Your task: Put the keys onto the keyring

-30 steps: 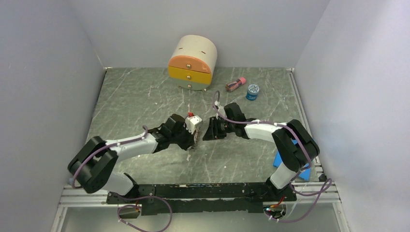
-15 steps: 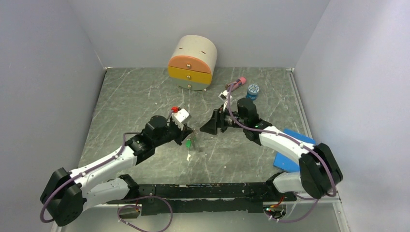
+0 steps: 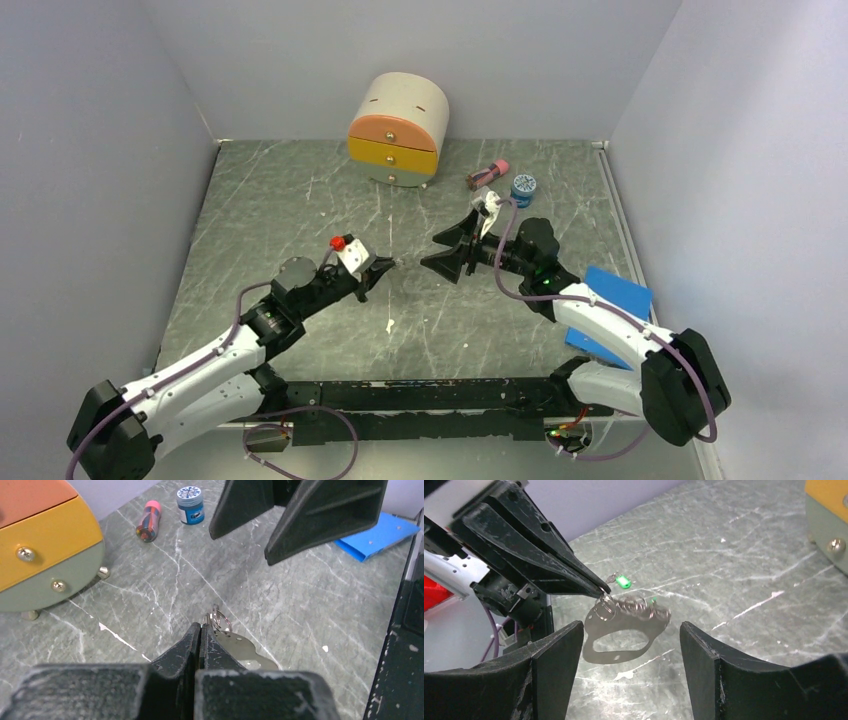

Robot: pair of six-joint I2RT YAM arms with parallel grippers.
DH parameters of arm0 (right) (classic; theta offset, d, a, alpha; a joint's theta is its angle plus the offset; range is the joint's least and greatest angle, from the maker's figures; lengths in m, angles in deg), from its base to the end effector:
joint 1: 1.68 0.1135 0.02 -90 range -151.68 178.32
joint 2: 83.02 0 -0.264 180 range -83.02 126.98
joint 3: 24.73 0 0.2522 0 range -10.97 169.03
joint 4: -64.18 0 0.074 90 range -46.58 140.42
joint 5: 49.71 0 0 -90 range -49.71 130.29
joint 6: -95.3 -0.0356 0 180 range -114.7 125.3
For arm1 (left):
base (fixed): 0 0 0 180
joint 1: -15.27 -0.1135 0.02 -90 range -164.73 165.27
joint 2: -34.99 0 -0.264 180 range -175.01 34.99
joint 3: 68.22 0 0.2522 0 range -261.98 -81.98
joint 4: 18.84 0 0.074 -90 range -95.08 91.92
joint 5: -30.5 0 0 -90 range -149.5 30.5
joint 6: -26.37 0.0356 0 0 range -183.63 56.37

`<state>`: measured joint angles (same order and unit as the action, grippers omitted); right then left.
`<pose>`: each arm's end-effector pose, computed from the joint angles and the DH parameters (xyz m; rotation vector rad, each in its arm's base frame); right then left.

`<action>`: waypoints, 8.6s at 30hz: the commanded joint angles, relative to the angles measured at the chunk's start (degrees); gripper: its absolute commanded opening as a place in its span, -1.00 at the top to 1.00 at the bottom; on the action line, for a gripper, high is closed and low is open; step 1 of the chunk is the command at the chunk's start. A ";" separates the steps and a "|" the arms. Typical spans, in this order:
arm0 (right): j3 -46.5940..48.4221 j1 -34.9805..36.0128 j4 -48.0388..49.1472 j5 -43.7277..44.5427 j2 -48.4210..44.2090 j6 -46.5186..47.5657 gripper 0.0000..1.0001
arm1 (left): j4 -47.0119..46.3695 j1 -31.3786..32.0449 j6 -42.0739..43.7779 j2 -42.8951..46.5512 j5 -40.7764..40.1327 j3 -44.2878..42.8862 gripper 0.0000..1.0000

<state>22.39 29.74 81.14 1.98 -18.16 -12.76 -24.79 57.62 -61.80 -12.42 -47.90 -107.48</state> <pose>0.2018 0.1491 0.2743 -0.7411 1.5473 1.1820 0.1428 -0.1399 0.2679 0.7686 1.4656 -0.7058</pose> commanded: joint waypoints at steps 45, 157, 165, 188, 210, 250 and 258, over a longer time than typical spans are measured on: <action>-9.33 -1.71 20.35 -25.41 14.25 10.30 -0.12 | 0.12 7.39 15.84 -19.39 9.09 -4.79 0.95; 0.19 5.83 -7.47 -11.34 0.66 35.20 1.00 | 0.91 8.56 16.83 2.00 3.89 1.05 0.50; 0.56 8.76 -13.28 -6.62 -2.30 45.54 1.00 | 11.74 8.54 22.83 3.07 2.85 -2.89 0.22; 2.05 13.19 -18.13 -3.25 -3.71 52.96 1.00 | 14.45 9.41 28.85 -5.45 7.75 -6.99 0.31; 2.43 13.24 -17.93 -4.09 -2.03 52.44 1.00 | 12.68 10.30 29.82 -5.56 3.51 -7.44 0.36; 1.38 13.26 -13.37 -3.61 0.19 49.11 1.00 | 14.87 10.39 27.70 -3.33 -0.02 -7.74 0.32; -1.19 13.31 -8.35 0.58 0.18 43.47 1.00 | 9.23 10.33 12.15 1.55 -15.03 -3.14 -0.31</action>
<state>21.98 42.72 65.97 1.26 -17.70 33.95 -9.38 67.85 -39.66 -14.09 -53.87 -112.73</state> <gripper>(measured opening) 0.018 0.568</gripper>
